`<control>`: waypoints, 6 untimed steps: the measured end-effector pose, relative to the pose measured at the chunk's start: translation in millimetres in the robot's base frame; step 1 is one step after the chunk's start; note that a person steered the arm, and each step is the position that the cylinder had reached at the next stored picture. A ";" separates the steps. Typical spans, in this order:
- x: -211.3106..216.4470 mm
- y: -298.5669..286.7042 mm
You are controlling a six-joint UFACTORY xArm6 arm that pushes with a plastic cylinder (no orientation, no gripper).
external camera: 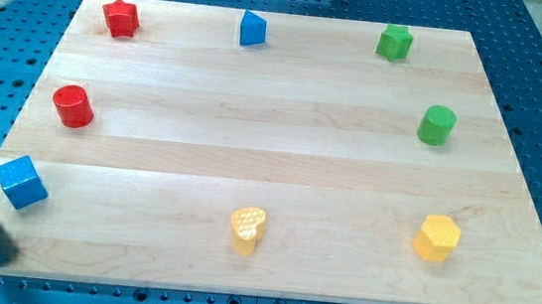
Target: Slightly move the cube to the right
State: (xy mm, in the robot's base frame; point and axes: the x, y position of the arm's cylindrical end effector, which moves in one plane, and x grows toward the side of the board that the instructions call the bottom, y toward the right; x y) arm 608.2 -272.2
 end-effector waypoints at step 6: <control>-61.4 41.4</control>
